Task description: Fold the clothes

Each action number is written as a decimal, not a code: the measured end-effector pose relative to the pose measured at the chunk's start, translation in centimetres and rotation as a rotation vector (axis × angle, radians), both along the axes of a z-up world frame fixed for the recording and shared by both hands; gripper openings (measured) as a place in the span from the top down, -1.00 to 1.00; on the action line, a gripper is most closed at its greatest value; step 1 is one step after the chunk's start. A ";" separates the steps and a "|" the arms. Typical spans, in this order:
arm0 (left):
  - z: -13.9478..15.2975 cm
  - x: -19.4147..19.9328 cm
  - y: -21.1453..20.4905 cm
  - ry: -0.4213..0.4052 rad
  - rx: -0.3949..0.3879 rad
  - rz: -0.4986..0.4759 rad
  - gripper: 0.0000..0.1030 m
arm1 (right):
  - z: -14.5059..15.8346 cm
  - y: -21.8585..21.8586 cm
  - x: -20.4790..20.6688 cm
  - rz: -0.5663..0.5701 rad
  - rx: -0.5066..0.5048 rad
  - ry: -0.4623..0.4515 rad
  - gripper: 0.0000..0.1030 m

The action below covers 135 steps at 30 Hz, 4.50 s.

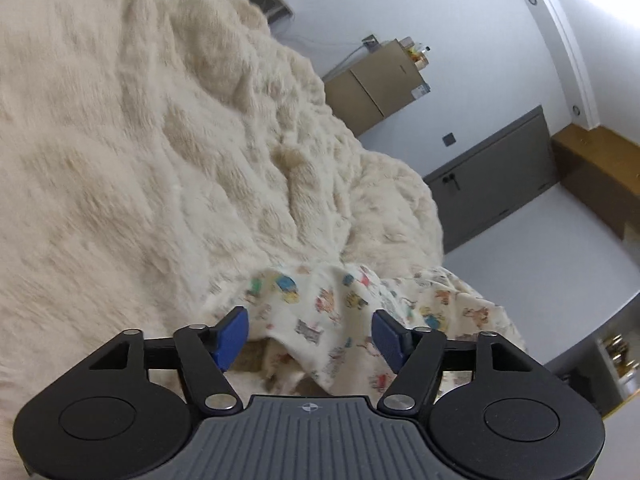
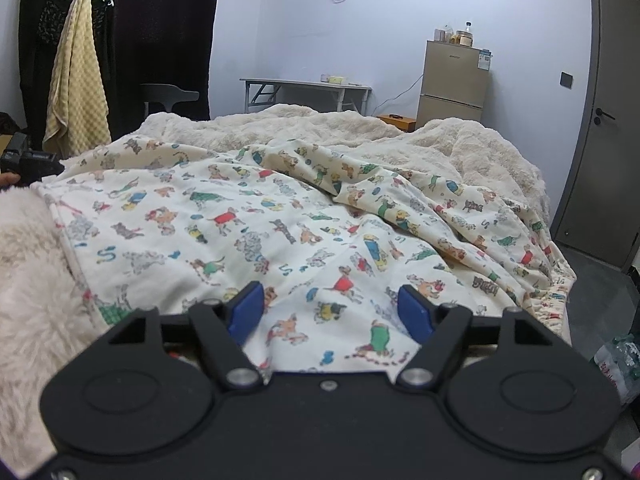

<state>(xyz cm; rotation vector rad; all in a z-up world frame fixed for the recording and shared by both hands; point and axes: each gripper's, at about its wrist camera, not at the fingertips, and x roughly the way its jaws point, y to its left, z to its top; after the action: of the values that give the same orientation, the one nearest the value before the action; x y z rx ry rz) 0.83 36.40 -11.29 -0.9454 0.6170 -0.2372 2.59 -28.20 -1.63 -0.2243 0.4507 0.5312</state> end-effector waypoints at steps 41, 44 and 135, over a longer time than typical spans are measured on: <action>10.4 -15.9 7.2 -0.305 0.250 0.416 0.30 | -0.3 -0.2 0.1 -0.002 0.010 -0.002 -0.49; 9.6 -17.6 9.3 -0.273 0.234 0.481 -0.17 | -0.3 -0.2 0.1 -0.003 0.010 -0.002 -0.49; -1.0 24.2 -6.5 0.328 0.237 -0.243 -0.09 | -0.4 0.0 0.6 -0.008 0.005 0.004 -0.57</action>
<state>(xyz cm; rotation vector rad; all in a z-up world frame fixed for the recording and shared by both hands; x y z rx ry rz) 25.05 29.88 -12.27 -0.6836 1.0409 -0.2206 3.16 -28.22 -2.07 -0.2172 0.4536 0.5251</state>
